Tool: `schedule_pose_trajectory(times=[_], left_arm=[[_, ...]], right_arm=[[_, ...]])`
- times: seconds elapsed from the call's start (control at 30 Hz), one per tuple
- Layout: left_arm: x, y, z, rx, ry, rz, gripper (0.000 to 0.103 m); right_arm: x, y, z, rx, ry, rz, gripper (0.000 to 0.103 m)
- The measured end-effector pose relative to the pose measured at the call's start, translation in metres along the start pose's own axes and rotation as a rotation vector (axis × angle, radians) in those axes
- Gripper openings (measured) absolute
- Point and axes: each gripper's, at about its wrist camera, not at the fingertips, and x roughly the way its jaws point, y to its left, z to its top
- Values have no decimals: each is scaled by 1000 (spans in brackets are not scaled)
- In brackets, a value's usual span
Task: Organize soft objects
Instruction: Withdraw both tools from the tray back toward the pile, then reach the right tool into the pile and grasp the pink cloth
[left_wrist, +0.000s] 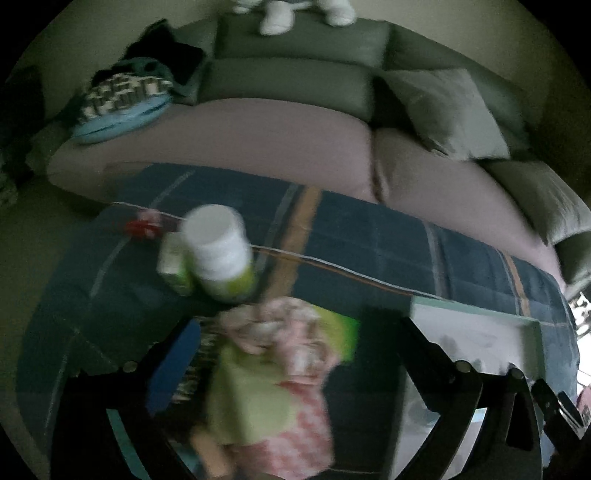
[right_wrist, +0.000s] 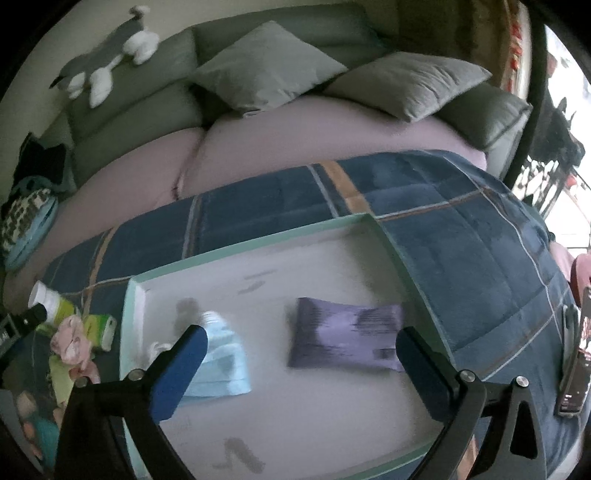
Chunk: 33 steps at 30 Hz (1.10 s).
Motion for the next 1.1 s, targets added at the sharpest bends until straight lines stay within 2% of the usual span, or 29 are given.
schedule_pose_trajectory(times=[0.33, 0.5, 0.6, 0.73, 1.1], left_arm=[[-30, 95, 2, -194, -72, 157, 103], [-43, 129, -2, -266, -104, 216, 103], [-46, 141, -5, -301, -116, 205, 103], [-39, 147, -7, -324, -90, 164, 103], [-3, 125, -4, -274, 20, 47, 103]], right_arm=[[-5, 54, -7, -89, -33, 131, 103], [-11, 85, -13, -157, -66, 178, 103], [-13, 103, -18, -186, -68, 200, 103], [-8, 128, -25, -217, -47, 269, 103], [16, 175, -30, -291, -15, 344, 103]])
